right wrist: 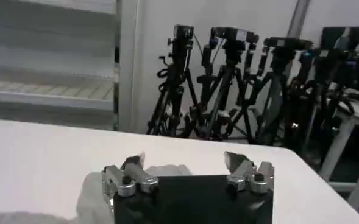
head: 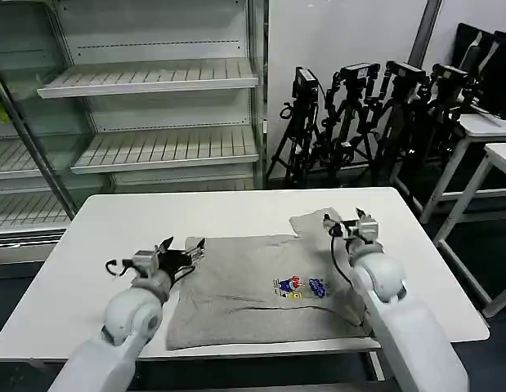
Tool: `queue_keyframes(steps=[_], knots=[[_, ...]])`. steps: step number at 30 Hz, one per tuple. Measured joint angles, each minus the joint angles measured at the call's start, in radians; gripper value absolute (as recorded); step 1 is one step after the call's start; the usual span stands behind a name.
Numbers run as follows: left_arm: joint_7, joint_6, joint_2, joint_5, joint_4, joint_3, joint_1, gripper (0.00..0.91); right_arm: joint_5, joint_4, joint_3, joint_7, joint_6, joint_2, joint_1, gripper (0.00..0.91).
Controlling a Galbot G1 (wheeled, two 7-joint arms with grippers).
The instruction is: Fold and organize the clothes.
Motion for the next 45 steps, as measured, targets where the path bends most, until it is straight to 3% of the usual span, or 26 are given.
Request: queue_keyframes(steps=[18,19,20,21,23,25,26,27,28,30,32,45], knots=[[-0.010,0.003,-0.028,-0.045,0.213,0.088,-0.137,0.907,-0.001,-0.334,-0.026,-0.014,-0.001,0.067,0.158,0.907],[-0.011,0.003,-0.027,-0.047,0.217,0.089,-0.138,0.756,0.001,-0.345,-0.026,-0.015,-0.001,0.069,0.162,0.907],[-0.011,0.003,-0.027,-0.049,0.220,0.090,-0.138,0.121,0.005,-0.358,-0.026,-0.017,-0.001,0.072,0.165,0.907],[-0.011,0.003,-0.027,-0.050,0.222,0.091,-0.138,0.040,0.008,-0.369,-0.026,-0.018,0.000,0.074,0.168,0.907],[-0.012,0.002,-0.027,-0.053,0.224,0.093,-0.138,0.020,0.016,-0.388,-0.026,-0.021,0.002,0.077,0.173,0.907],[-0.011,0.002,-0.026,-0.055,0.226,0.095,-0.138,0.020,0.022,-0.400,-0.027,-0.022,0.003,0.080,0.174,0.826],[-0.010,0.002,-0.025,-0.055,0.226,0.096,-0.137,0.020,0.026,-0.406,-0.027,-0.023,0.003,0.081,0.175,0.625],[-0.009,0.000,-0.024,-0.056,0.226,0.097,-0.135,0.020,0.030,-0.410,-0.027,-0.024,0.003,0.083,0.176,0.524],[-0.008,0.000,-0.024,-0.056,0.225,0.098,-0.134,0.020,0.035,-0.414,-0.029,-0.025,0.003,0.083,0.176,0.302],[-0.007,-0.001,-0.024,-0.057,0.223,0.098,-0.131,0.020,0.045,-0.419,-0.030,-0.029,0.004,0.084,0.175,0.091],[-0.006,-0.001,-0.024,-0.058,0.220,0.098,-0.128,0.020,0.055,-0.421,-0.034,-0.032,0.004,0.082,0.174,0.000],[0.002,-0.001,-0.021,-0.078,0.196,0.087,-0.102,0.020,0.128,-0.417,-0.031,-0.038,0.004,0.090,0.157,0.000]])
